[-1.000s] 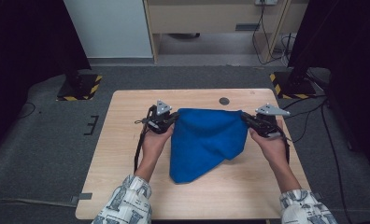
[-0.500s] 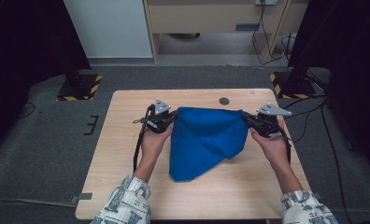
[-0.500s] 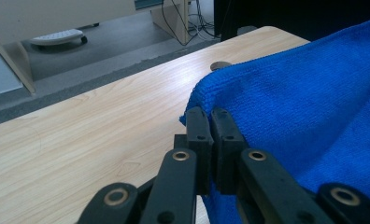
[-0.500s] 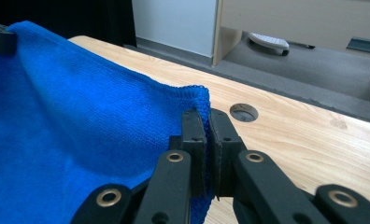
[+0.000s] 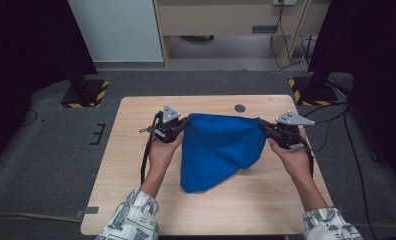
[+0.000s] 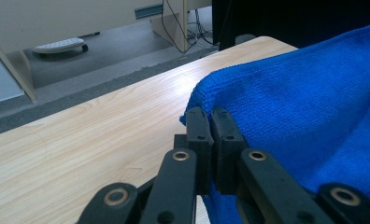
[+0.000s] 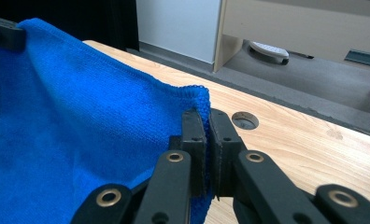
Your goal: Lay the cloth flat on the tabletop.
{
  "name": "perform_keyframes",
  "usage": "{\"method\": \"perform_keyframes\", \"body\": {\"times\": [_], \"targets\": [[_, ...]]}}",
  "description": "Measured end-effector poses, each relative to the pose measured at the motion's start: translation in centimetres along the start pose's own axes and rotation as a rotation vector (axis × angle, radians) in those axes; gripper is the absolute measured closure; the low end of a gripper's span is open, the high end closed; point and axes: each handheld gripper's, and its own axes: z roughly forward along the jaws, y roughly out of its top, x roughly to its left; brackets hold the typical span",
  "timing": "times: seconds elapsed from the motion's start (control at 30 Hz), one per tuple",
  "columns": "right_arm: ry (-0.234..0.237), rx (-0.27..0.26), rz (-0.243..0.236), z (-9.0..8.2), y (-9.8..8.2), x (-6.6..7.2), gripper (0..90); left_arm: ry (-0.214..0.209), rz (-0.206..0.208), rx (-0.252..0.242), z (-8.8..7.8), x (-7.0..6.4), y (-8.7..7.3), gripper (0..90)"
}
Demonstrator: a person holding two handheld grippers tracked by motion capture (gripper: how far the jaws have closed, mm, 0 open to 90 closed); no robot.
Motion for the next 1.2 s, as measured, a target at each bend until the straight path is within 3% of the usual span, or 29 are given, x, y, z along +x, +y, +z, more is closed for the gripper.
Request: {"method": "perform_keyframes", "body": {"times": [0.4, 0.77, 1.2], "targets": [[-0.002, -0.024, -0.007, -1.3, 0.2, 0.2, 86.4, -0.017, 0.012, -0.02, -1.1, -0.7, 0.4, 86.6], [0.007, -0.037, -0.006, -1.8, 0.3, 0.5, 86.4, -0.027, 0.009, -0.018, -1.0, -0.6, 0.3, 86.6], [0.012, -0.076, -0.029, -3.9, 1.3, 2.1, 86.5, -0.039, 0.021, -0.046, -2.4, -1.6, 0.8, 86.5]]}}
